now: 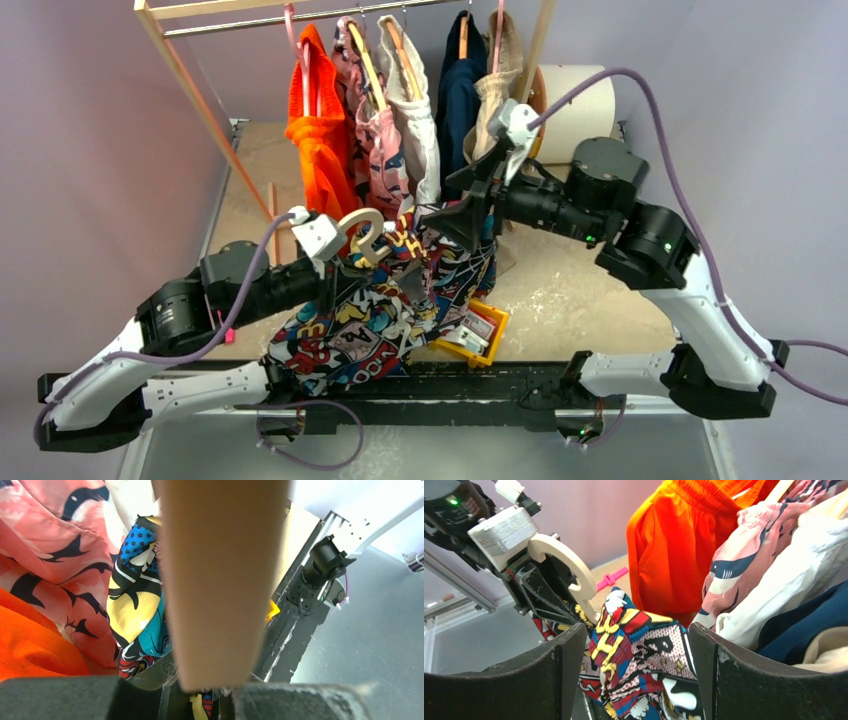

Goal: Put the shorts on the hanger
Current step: Hang the shorts on the hanger.

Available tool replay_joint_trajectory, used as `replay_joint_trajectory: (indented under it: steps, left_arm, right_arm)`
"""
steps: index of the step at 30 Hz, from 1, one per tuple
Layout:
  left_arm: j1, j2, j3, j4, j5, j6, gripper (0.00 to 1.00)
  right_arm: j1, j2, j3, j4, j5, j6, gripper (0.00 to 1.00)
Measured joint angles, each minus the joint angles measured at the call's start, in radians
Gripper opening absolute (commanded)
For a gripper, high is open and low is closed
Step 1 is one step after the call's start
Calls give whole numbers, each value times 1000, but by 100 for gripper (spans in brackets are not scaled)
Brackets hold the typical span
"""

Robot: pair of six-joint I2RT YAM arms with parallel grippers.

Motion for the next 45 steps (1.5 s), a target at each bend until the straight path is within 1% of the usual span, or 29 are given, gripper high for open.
replay_joint_trajectory:
  steps: [5, 11, 22, 25, 28, 30, 32, 34, 35, 40, 45]
  left_arm:
    - [0, 26, 2, -21, 10, 2, 0]
    - [0, 37, 2, -22, 11, 3, 0]
    - [0, 75, 2, -20, 16, 18, 0]
    - [0, 90, 2, -20, 22, 18, 0]
    - [0, 100, 2, -19, 28, 18, 0]
    - [0, 101, 2, -19, 29, 18, 0]
    - [0, 100, 2, -19, 29, 18, 0]
    - [0, 100, 2, -19, 28, 18, 0]
    - [0, 99, 2, -20, 29, 18, 0]
    - [0, 82, 2, -26, 24, 17, 0]
    - [0, 24, -21, -28, 10, 14, 0]
  right_arm:
    - [19, 50, -34, -2, 3, -25, 82]
    - [52, 58, -130, -20, 6, -42, 82]
    - [63, 55, -141, -14, 58, -57, 84]
    - [64, 55, -143, -10, 63, -62, 81]
    - [64, 55, -156, -6, 68, -68, 71]
    - [64, 58, -166, -11, 81, -72, 54]
    - [64, 67, -169, -18, 89, -77, 30]
    - [65, 77, -169, -21, 102, -80, 9]
    - [66, 80, -169, -21, 111, -81, 1]
    - [65, 60, -186, -7, 157, -31, 0]
    - [65, -38, -241, 44, 219, 79, 0]
